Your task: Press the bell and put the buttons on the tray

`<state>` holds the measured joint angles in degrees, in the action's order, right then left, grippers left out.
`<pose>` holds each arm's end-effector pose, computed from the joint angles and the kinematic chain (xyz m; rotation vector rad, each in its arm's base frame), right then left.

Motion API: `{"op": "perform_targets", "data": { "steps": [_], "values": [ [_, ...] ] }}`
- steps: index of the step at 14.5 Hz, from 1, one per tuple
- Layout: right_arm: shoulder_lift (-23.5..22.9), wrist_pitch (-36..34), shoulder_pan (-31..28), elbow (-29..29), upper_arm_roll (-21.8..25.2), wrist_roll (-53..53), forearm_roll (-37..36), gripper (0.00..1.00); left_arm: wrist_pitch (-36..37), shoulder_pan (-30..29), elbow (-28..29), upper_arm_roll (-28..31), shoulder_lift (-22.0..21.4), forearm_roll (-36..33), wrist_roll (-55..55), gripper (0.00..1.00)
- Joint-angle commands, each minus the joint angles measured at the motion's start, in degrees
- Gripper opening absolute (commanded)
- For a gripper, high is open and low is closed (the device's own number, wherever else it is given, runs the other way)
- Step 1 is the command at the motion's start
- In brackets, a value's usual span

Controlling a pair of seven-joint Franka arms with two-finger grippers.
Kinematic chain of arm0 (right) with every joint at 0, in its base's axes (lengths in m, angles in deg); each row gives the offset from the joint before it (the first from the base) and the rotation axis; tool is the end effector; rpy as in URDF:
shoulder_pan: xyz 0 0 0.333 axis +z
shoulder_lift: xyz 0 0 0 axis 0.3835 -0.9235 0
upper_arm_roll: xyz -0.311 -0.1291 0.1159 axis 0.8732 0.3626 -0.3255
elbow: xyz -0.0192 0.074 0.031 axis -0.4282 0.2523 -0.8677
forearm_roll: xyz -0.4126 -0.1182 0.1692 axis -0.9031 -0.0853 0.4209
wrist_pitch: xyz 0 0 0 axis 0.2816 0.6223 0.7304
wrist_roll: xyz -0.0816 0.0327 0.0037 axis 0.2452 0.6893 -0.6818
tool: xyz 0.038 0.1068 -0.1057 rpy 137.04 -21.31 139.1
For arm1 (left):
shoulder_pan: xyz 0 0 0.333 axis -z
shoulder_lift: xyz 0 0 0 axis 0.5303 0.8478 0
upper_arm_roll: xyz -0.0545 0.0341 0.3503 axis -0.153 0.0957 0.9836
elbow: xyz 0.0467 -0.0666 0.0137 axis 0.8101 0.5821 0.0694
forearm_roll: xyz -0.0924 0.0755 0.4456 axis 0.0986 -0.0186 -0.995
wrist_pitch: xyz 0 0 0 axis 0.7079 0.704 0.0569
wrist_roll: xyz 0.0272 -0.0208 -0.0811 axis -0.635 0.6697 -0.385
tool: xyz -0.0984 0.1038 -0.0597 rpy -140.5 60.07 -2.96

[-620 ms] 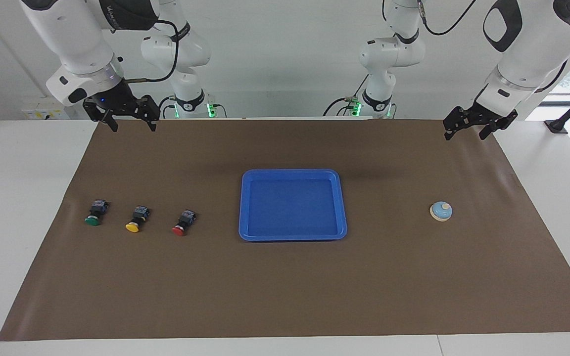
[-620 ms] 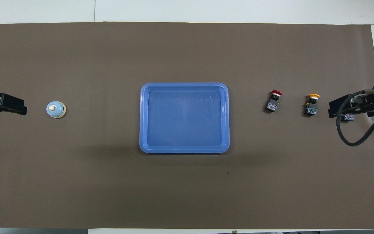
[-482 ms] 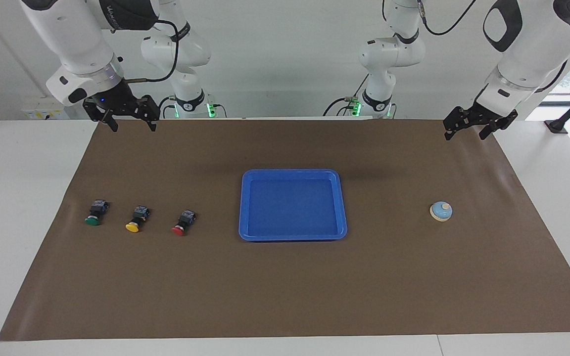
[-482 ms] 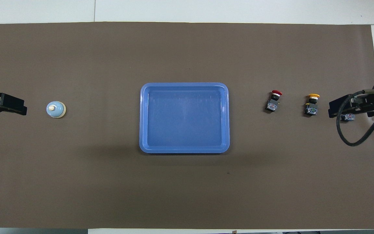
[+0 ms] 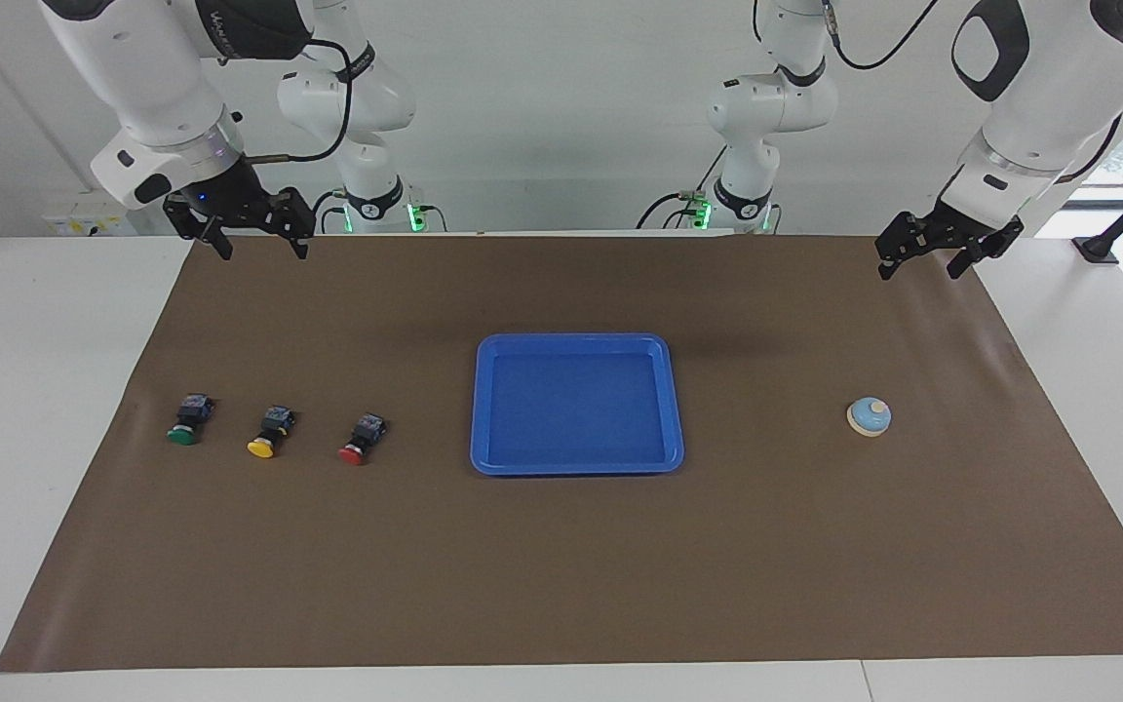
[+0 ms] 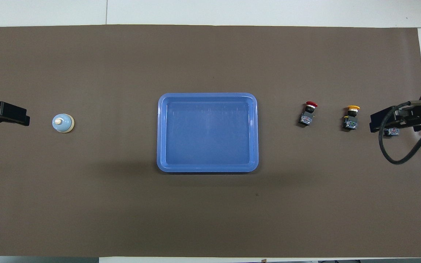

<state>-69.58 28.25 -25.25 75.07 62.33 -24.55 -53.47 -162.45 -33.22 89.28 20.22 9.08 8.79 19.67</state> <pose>0.5968 0.0164 0.6043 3.1277 -0.0118 -0.1884 0.6119 -0.0120 0.5868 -3.1318 0.1174 0.0829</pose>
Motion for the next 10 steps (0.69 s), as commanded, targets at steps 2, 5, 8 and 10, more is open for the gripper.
{"op": "perform_targets", "data": {
  "steps": [2, 5, 8, 10],
  "values": [
    [1.0, 0.2, -1.0, 1.1, -0.4, -1.3, 0.9, 1.00, -4.9, 0.0, 1.8, 0.2, -0.8, -0.6, -0.1, 1.00],
    [1.0, 0.2, -1.0, 1.1, -0.3, -1.2, 0.9, 1.00, -5.5, -0.2, 3.5, 0.3, -1.2, -0.8, -0.2, 0.09],
    [1.0, 0.2, -1.0, 1.1, -0.4, -1.3, 0.9, 1.00, -8.0, -2.9, 7.5, 0.3, -1.6, -0.9, 0.2, 0.00],
    [1.0, 0.2, -1.0, 1.1, -0.4, -1.3, 0.9, 1.00, -12.4, -3.3, 10.9, 0.3, -1.1, -0.9, 0.2, 0.00]
  ]
}}
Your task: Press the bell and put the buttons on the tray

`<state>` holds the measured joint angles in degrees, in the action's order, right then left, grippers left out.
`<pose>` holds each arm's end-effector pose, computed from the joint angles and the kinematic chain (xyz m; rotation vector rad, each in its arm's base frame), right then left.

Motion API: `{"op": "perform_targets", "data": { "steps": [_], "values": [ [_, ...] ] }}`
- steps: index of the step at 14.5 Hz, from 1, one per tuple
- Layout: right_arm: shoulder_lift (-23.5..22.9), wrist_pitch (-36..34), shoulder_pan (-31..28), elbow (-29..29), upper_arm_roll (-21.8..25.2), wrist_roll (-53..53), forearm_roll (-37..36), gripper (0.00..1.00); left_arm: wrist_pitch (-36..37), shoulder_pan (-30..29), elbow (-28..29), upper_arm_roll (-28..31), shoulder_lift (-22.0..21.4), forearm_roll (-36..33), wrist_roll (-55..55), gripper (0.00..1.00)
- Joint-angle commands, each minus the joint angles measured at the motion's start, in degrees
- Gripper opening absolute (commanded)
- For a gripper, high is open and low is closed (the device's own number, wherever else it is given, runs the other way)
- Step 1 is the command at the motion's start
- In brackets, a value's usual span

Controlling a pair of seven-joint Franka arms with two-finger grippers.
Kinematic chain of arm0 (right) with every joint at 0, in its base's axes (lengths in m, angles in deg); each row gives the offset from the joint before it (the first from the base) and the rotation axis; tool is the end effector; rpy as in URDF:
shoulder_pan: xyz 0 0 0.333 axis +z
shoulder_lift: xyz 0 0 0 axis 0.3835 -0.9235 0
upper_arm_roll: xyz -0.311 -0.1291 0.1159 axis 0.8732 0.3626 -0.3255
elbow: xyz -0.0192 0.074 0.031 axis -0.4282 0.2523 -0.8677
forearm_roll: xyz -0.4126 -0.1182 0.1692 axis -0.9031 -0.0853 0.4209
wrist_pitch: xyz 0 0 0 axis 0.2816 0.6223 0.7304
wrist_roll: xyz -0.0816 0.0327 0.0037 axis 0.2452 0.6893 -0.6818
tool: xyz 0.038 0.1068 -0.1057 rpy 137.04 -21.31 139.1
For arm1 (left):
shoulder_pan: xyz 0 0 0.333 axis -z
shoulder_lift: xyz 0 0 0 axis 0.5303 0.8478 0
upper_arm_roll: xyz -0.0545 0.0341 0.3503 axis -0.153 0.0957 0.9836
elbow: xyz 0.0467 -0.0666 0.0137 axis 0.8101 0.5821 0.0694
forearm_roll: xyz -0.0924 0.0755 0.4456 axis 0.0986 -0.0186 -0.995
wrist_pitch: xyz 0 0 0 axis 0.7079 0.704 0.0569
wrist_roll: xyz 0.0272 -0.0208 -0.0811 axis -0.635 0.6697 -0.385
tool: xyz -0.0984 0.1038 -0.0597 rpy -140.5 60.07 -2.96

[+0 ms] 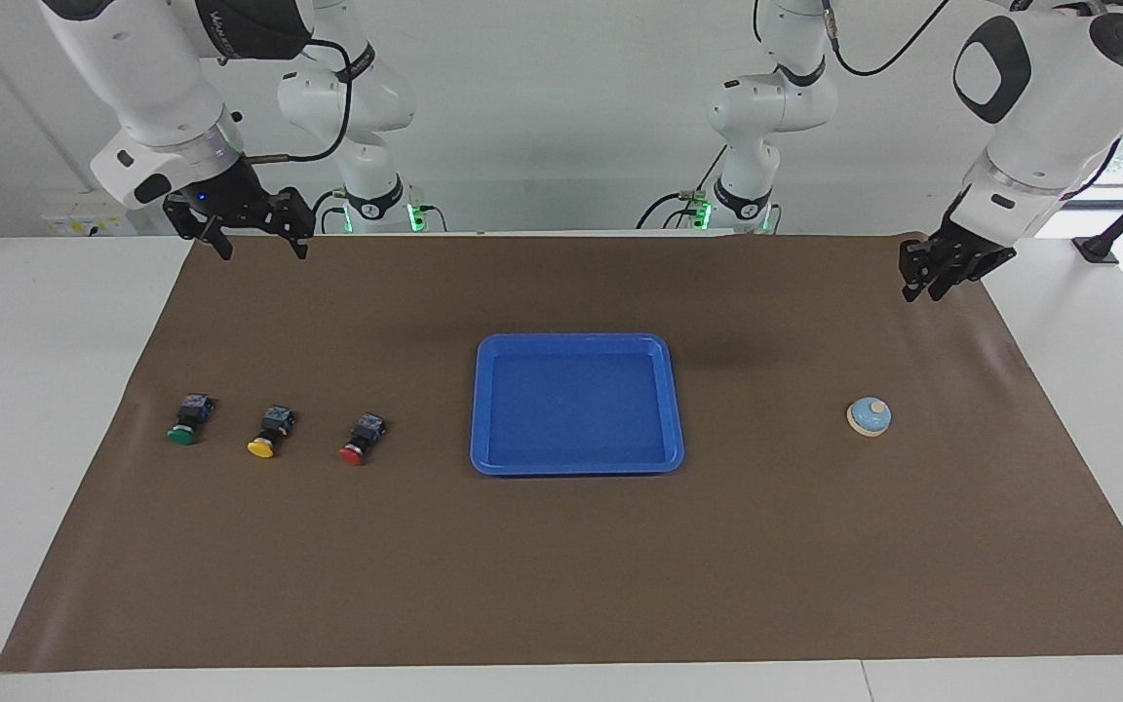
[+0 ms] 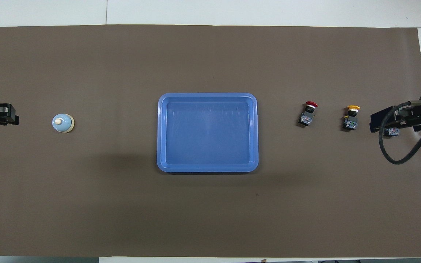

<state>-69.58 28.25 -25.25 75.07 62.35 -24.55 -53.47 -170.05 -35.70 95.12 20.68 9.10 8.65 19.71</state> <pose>0.5968 0.0162 0.6043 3.1277 -0.0124 -0.1884 0.6199 0.0200 0.5422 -3.1325 0.0399 0.0357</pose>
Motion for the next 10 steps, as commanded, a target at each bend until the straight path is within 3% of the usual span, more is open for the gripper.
{"op": "perform_targets", "data": {
  "steps": [1, 6, 10],
  "values": [
    [1.0, 0.2, -1.0, 1.1, -0.4, -1.2, 0.9, 1.00, -6.1, -0.9, 6.1, -0.2, -0.7, -0.6, 0.3, 0.00],
    [1.0, 0.2, -1.0, 1.1, -0.4, -1.3, 0.9, 1.00, -12.4, -2.0, 8.3, -0.3, 5.8, -0.6, 0.6, 0.00],
    [1.0, 0.2, -1.0, 1.1, -0.4, -1.3, 0.9, 1.00, -20.8, -2.8, 14.1, -0.3, 6.7, -0.6, 0.6, 0.00]
  ]
}}
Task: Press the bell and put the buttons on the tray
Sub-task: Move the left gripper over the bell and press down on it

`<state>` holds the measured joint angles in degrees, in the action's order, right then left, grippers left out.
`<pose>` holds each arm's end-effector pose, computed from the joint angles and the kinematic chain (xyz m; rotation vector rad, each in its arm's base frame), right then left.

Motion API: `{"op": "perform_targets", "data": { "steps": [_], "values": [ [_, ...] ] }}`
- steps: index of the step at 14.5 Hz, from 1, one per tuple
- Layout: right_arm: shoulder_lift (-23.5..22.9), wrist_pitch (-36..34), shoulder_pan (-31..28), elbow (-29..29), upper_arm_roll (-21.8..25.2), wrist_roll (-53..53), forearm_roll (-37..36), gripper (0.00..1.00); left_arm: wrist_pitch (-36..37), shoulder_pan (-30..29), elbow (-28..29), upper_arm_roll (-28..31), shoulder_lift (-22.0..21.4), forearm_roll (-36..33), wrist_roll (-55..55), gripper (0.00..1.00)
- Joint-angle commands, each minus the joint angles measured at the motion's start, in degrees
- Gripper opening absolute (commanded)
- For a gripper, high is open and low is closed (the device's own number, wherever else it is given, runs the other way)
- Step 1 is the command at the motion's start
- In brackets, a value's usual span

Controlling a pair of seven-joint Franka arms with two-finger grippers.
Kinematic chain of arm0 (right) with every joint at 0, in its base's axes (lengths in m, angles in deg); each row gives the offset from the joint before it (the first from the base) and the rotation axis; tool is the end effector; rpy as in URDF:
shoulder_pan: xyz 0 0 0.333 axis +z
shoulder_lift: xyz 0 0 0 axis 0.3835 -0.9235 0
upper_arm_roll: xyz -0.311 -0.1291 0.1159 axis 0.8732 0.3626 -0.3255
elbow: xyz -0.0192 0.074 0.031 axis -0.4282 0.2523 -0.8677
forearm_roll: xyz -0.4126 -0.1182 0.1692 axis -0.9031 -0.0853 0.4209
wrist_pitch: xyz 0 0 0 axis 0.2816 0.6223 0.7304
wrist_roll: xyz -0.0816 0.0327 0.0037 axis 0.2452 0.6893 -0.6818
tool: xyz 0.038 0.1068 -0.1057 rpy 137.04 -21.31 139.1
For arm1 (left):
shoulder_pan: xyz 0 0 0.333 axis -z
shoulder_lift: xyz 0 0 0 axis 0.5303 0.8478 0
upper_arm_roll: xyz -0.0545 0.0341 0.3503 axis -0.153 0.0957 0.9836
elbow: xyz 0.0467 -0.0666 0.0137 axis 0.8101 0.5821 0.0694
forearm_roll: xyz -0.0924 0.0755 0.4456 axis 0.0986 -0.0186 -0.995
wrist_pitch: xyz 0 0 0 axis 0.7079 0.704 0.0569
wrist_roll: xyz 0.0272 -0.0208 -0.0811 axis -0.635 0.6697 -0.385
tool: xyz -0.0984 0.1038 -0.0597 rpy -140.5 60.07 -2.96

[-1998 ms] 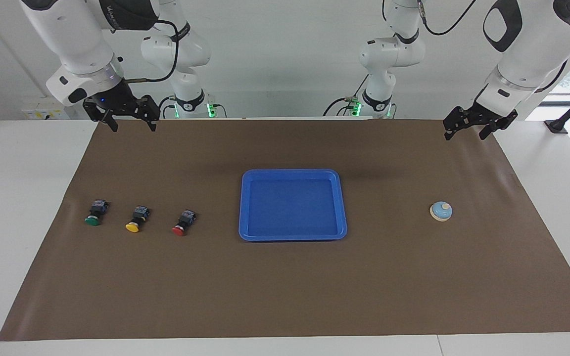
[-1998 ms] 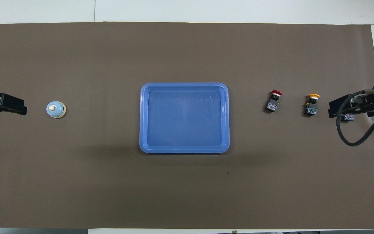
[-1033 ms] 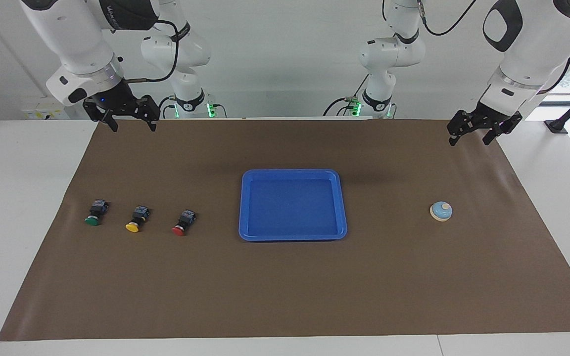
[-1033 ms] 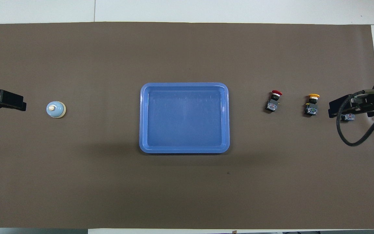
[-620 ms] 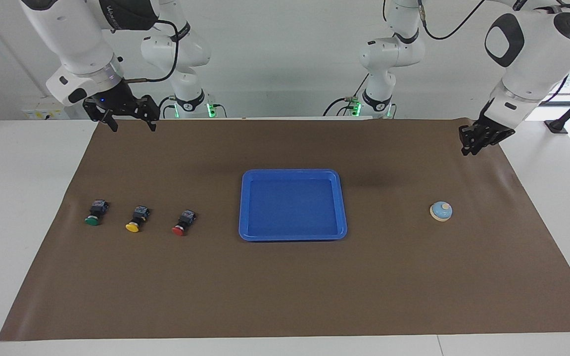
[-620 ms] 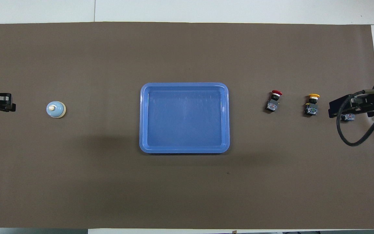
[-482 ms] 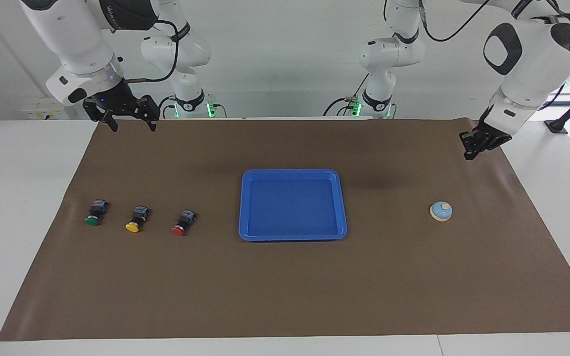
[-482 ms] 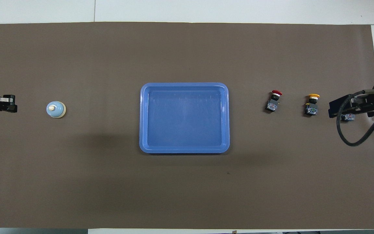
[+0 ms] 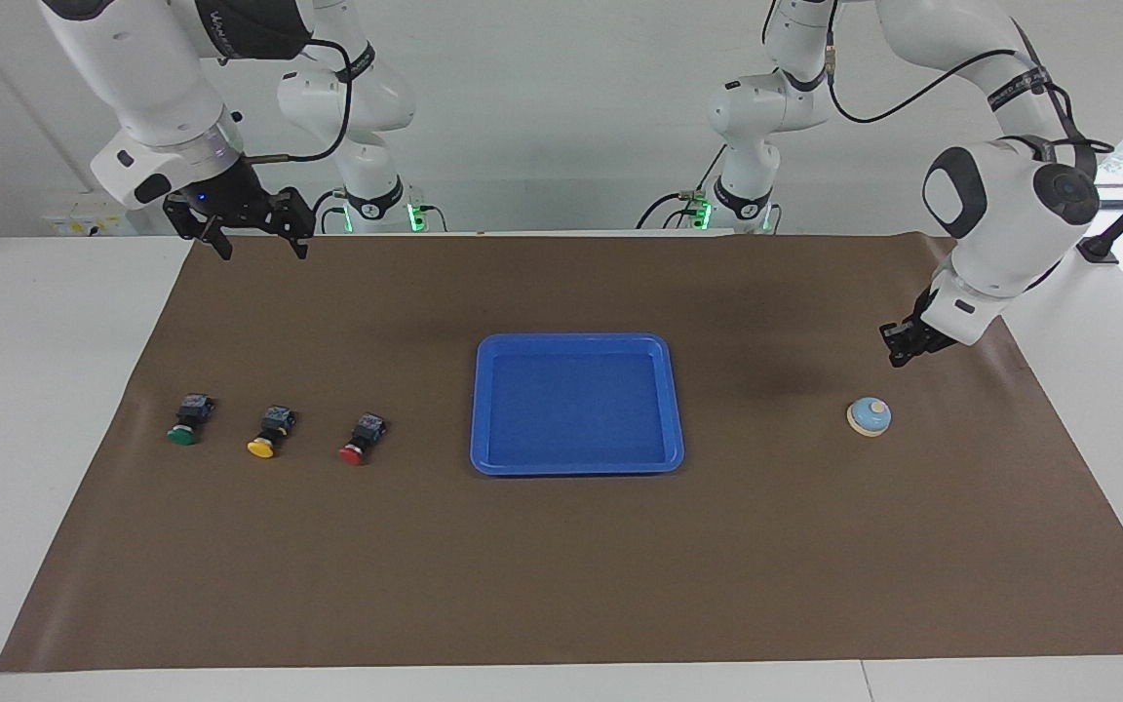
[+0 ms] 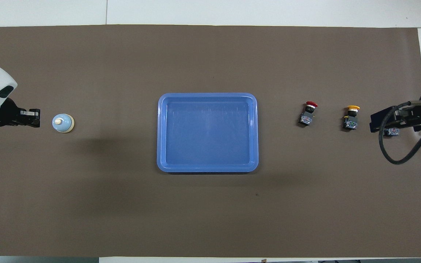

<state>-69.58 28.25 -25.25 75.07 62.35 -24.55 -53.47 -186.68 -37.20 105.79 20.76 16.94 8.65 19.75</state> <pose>0.5968 0.0162 0.6043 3.1277 -0.0124 -0.1884 0.6407 0.0385 0.3792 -3.1392 0.0017 0.0868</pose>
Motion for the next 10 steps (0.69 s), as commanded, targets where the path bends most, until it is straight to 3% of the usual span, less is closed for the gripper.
{"op": "perform_targets", "data": {
  "steps": [1, 10],
  "values": [
    [1.0, 0.2, -1.0, 1.1, -0.4, -1.3, 0.9, 1.00, -5.2, -1.4, 4.0, -0.4, -1.1, -0.6, 0.5, 0.00],
    [1.0, 0.2, -1.0, 1.1, -0.4, -1.2, 0.9, 1.00, -9.8, -0.7, 4.2, -0.4, 3.5, -0.6, 0.3, 0.00]
  ]
}}
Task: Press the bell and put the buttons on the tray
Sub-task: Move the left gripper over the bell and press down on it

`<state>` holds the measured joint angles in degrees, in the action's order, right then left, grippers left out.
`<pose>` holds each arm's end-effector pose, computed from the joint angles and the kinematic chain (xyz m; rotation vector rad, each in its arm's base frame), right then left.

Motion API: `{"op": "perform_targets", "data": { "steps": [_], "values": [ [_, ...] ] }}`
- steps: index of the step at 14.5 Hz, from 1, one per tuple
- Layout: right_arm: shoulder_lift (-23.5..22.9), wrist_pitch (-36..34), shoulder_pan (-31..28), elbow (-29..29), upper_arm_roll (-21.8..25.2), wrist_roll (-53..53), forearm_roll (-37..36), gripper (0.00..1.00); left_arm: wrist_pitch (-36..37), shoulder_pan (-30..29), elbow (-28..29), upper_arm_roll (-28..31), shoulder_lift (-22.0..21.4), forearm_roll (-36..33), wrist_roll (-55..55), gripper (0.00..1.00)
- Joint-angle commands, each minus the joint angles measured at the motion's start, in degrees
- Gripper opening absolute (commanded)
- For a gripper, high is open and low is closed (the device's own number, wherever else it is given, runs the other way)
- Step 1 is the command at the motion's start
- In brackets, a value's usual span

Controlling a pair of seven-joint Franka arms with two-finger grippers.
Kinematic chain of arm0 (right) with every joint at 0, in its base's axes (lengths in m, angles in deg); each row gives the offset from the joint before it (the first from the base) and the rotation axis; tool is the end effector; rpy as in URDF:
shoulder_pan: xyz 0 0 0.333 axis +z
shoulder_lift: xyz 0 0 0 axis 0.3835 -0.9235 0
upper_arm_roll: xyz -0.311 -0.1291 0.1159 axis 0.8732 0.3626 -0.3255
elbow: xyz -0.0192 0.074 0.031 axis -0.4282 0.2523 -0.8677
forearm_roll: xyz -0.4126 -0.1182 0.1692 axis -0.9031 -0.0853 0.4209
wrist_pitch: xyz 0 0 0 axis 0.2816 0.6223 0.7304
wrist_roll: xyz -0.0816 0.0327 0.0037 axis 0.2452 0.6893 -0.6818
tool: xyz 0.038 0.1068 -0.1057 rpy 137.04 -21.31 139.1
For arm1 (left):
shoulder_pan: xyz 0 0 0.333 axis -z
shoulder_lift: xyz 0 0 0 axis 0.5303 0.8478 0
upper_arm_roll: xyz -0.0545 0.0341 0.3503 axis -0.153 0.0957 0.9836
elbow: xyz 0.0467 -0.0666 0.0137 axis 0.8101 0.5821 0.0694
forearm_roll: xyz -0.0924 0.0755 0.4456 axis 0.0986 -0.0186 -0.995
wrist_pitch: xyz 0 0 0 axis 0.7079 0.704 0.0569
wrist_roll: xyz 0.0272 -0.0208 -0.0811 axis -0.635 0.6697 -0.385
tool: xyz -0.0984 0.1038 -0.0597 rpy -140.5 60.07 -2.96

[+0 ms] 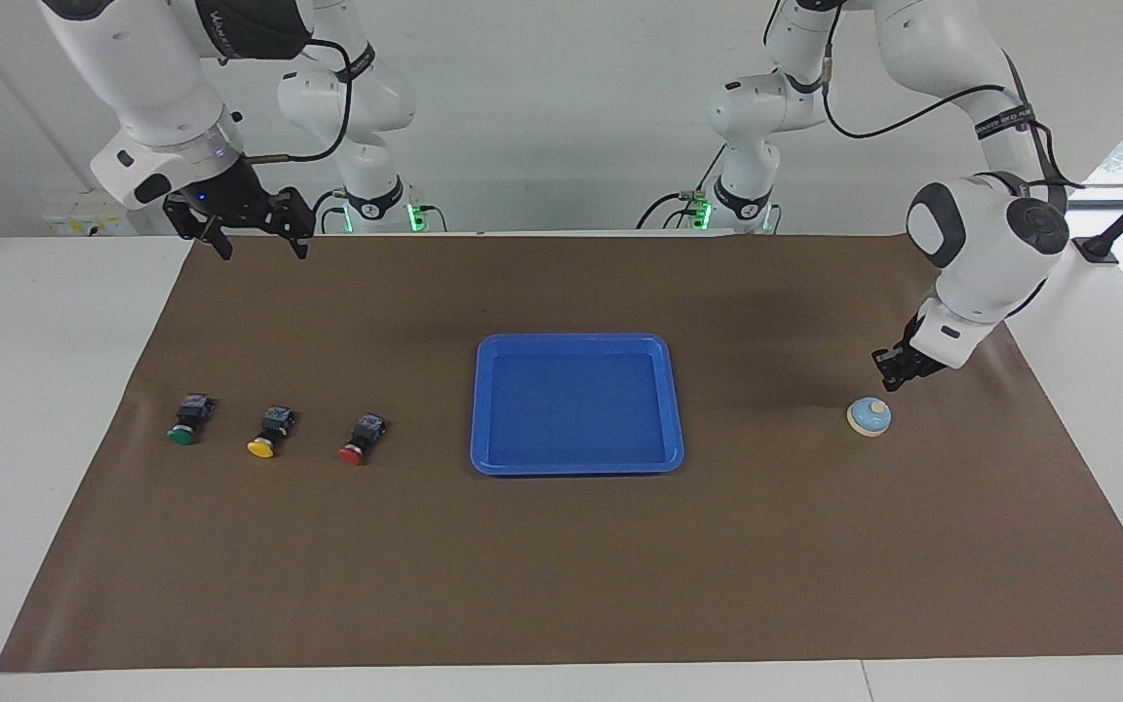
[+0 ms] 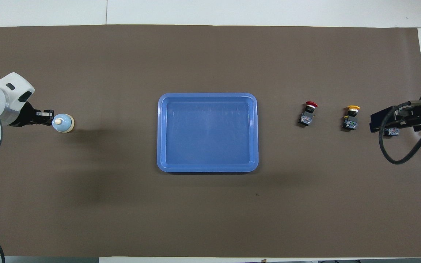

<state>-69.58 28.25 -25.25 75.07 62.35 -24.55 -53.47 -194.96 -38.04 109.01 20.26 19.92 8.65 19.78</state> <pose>0.5968 0.0162 0.6043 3.1277 -0.0124 -0.1884 0.6464 0.0425 0.3287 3.1410 0.0059 -0.0294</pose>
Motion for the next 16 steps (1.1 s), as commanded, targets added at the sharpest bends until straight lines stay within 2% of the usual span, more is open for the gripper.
{"op": "perform_targets", "data": {
  "steps": [1, 6, 11, 13, 16],
  "values": [
    [1.0, 0.2, -1.0, 1.1, -0.4, -1.3, 0.9, 1.00, -1.4, 0.1, 0.9, 0.1, 1.0, -0.6, 0.3, 0.00],
    [1.0, 0.2, -1.0, 1.1, -0.4, -1.3, 0.9, 1.00, -2.0, 0.1, 0.2, 0.1, 3.3, -0.6, 0.1, 0.00],
    [1.0, 0.2, -1.0, 1.1, -0.4, -1.2, 0.9, 1.00, -6.6, -0.5, 1.0, 0.2, 5.4, -0.6, 0.0, 0.00],
    [1.0, 0.2, -0.9, 1.1, -0.4, -1.3, 0.9, 1.00, -5.1, -0.8, 0.4, 0.2, 5.4, -0.6, 0.0, 0.00],
    [1.0, 0.2, -1.0, 1.1, -0.4, -1.3, 0.9, 1.00, 0.6, -0.1, -3.4, 0.2, 5.0, -0.5, -0.2, 0.00]
  ]
}}
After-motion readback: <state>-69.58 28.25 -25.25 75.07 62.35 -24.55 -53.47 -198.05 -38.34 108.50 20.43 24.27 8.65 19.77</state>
